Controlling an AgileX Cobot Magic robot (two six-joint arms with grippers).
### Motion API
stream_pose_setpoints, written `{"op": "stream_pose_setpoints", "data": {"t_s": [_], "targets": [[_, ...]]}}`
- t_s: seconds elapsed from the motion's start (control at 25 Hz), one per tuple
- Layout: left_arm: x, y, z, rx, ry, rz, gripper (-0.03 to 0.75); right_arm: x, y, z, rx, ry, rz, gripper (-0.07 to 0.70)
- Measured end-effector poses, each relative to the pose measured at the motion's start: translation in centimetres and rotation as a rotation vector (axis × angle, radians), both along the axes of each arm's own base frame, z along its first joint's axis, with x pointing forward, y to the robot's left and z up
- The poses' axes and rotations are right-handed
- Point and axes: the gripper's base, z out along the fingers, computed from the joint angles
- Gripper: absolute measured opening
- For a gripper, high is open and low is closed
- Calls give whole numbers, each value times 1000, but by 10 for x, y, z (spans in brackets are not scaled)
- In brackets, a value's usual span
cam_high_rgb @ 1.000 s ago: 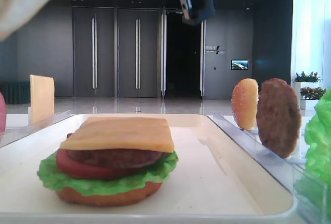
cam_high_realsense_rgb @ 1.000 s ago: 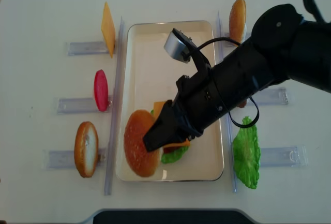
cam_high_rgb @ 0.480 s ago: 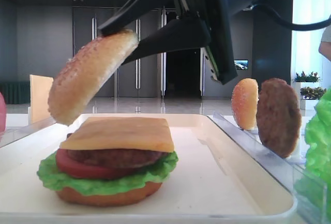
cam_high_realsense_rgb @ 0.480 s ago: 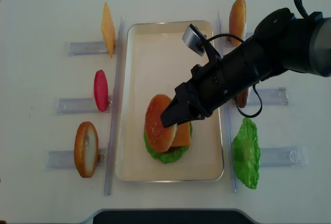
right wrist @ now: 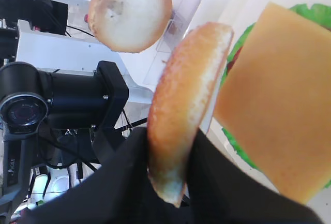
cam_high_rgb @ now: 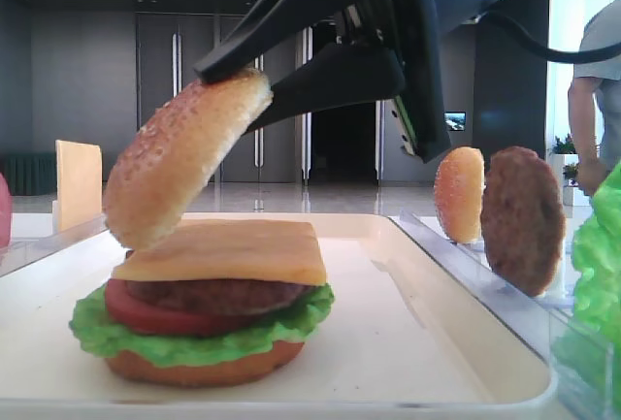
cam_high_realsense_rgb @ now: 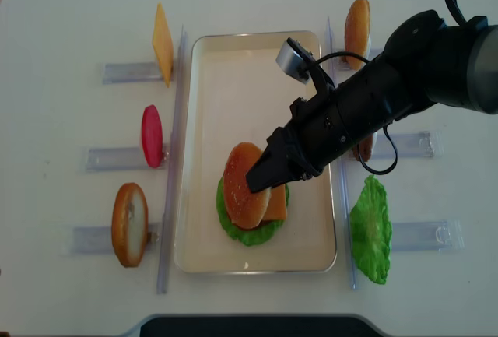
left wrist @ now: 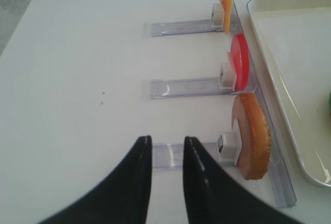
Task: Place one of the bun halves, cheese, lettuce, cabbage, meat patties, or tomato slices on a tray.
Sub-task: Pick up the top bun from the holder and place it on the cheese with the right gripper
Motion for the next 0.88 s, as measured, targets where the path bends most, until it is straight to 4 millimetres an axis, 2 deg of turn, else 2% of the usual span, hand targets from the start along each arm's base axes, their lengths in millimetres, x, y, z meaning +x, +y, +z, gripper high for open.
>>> {"op": "stream_pose_setpoints", "data": {"t_s": [0.88], "targets": [[0, 0, 0, 0, 0, 0, 159, 1, -1, -2, -20, -15, -5, 200]]}}
